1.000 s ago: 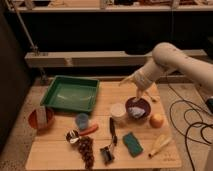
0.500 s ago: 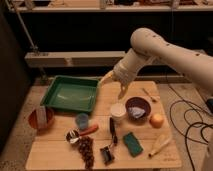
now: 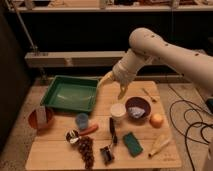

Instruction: Place grapes in table surface

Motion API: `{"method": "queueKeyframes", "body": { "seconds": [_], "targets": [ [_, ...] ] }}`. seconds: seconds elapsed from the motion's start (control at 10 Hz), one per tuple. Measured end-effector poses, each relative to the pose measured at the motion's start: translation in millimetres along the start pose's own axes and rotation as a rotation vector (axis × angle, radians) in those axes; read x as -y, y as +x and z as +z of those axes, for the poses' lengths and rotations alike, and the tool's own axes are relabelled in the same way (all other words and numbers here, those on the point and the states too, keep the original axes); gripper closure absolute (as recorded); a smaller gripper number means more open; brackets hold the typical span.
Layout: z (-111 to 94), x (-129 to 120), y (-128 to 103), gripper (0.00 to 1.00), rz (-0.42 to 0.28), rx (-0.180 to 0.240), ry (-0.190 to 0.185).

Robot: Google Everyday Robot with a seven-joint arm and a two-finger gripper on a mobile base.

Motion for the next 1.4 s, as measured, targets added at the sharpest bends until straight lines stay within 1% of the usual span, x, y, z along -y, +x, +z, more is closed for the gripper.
{"method": "queueKeyframes", "body": {
  "seconds": [0.1, 0.2, 0.3, 0.5, 0.6, 0.7, 0.8, 0.9, 1.0, 1.1, 1.4],
  "targets": [
    [10.6, 9.1, -17.0, 0.35, -0.103, -0.007, -0.042],
    [16.1, 10.1, -33.8, 0.35, -0.176, -0.018, -0.068],
    [22.2, 10.5, -58.0, 0.35, -0.263, -0.028, -0.089],
    [39.4, 5.6, -106.5, 0.35, -0.418, -0.027, -0.110],
    [47.5, 1.3, -122.1, 0.35, -0.466, -0.023, -0.116],
    [62.3, -6.0, -146.8, 0.35, -0.555, -0.017, -0.126],
    [74.9, -10.3, -163.9, 0.35, -0.632, -0.013, -0.141],
    [83.7, -12.3, -174.0, 0.35, -0.686, -0.008, -0.152],
    [98.1, -19.8, -186.1, 0.35, -0.754, 0.010, -0.176],
    [104.6, -21.2, -191.7, 0.35, -0.787, 0.019, -0.185],
    [104.4, -21.2, -191.3, 0.35, -0.787, 0.018, -0.185]
  ]
}}
